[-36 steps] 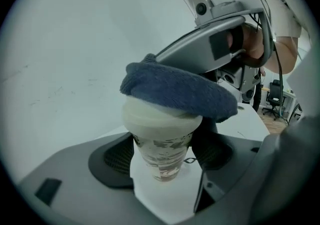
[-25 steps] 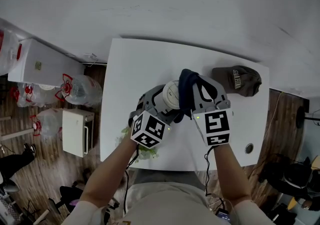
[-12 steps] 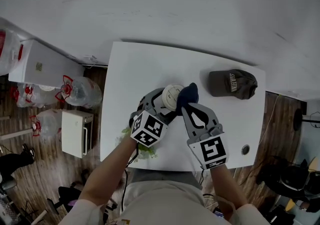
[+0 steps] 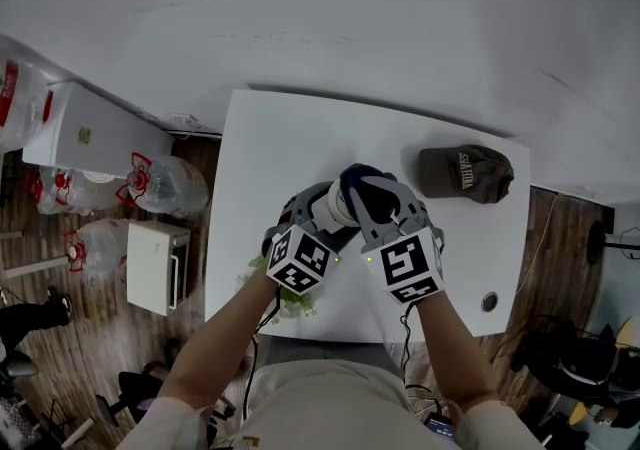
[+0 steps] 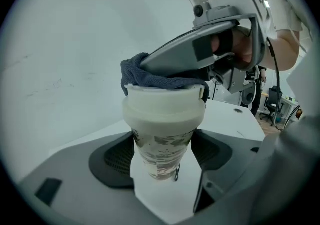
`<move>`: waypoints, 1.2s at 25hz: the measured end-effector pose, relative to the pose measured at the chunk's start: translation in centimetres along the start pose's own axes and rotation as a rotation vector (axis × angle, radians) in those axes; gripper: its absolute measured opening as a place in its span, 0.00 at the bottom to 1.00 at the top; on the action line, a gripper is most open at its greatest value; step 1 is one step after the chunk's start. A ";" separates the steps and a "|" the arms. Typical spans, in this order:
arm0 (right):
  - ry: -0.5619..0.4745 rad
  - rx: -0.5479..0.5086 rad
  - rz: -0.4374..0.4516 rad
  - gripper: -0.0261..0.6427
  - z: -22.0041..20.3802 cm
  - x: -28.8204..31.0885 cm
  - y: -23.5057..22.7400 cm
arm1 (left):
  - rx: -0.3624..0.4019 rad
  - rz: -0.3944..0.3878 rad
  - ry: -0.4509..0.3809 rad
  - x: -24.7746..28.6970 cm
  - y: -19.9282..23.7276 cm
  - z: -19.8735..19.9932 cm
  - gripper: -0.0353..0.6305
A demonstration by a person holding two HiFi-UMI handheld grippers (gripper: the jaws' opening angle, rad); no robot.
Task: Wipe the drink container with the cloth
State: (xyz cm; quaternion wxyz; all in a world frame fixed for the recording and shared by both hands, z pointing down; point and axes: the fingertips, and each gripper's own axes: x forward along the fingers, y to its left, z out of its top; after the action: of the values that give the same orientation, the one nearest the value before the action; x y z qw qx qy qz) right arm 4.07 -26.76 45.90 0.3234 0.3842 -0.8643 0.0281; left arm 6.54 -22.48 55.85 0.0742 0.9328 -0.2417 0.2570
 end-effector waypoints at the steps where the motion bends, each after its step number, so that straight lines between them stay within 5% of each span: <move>1: -0.004 0.010 -0.030 0.09 -0.1 0.0 -0.6 | -0.001 0.002 -0.003 0.0 0.0 -0.1 0.61; 4: 0.000 0.028 -0.100 0.09 -0.9 -0.3 -1.9 | 0.004 -0.004 0.002 -0.1 0.1 -0.2 0.61; 13: 0.039 0.081 -0.060 0.09 -2.7 -3.7 0.3 | -0.013 -0.023 0.040 0.1 0.0 -0.2 0.61; 17: 0.095 -0.070 -0.054 0.09 -2.2 -4.0 1.7 | -0.018 -0.032 0.041 0.1 -0.1 -0.3 0.61; 24: 0.031 -0.141 0.107 0.09 0.6 -1.1 5.2 | 0.003 -0.057 0.052 0.1 -0.2 -0.2 0.61; 28: -0.029 -0.105 0.049 0.09 1.0 0.5 2.3 | -0.003 -0.052 0.046 0.0 -0.1 -0.3 0.61; 30: -0.076 0.001 0.027 0.09 0.9 0.7 0.6 | -0.004 -0.050 0.048 -0.1 -0.1 -0.4 0.61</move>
State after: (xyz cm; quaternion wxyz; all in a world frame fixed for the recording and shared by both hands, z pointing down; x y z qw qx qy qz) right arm 2.82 -27.07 45.76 0.2898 0.3737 -0.8809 0.0184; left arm 6.39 -22.27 56.13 0.0884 0.9319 -0.2169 0.2767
